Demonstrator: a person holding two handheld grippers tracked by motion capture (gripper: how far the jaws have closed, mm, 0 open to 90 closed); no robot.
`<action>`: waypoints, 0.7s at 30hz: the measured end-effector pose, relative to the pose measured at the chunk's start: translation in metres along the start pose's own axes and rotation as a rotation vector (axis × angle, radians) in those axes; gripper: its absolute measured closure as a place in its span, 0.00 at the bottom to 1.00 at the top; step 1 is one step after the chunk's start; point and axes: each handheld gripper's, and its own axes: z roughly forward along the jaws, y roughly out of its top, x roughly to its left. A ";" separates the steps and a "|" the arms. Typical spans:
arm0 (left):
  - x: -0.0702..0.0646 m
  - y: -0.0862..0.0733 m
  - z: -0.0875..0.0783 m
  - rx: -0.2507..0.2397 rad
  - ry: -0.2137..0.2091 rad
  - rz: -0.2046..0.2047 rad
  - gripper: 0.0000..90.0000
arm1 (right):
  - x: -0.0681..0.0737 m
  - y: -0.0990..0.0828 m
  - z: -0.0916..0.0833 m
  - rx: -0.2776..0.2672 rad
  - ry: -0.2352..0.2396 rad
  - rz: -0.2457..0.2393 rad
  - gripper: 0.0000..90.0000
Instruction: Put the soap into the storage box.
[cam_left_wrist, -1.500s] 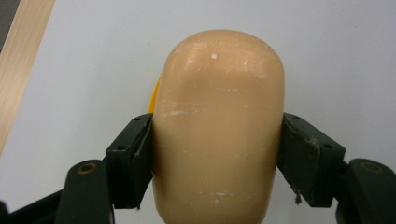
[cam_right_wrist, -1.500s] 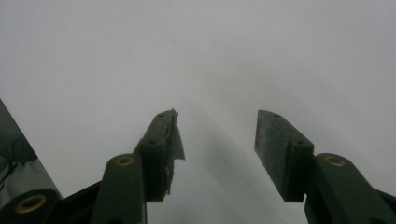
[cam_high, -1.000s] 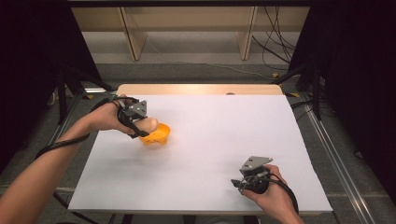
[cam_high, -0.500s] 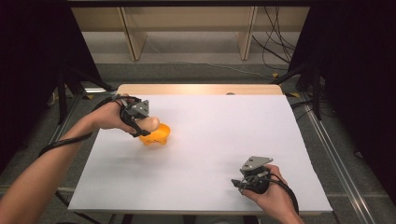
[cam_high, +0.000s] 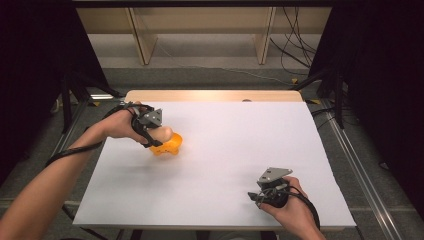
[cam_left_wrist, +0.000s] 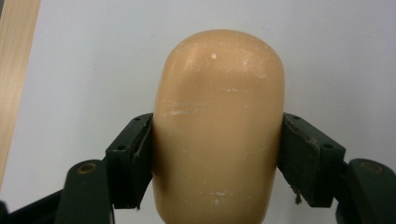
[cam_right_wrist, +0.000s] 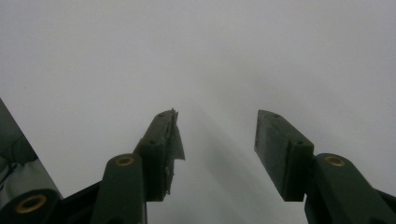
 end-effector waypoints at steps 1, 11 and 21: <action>0.000 0.000 0.001 -0.007 0.001 -0.007 0.35 | 0.000 0.000 0.000 -0.001 -0.003 0.003 0.55; 0.001 0.001 0.005 0.002 -0.008 -0.006 0.35 | 0.000 0.000 0.000 0.003 0.000 0.001 0.55; 0.005 0.001 0.010 0.022 -0.015 0.010 0.35 | 0.001 0.000 0.001 -0.001 0.002 0.004 0.55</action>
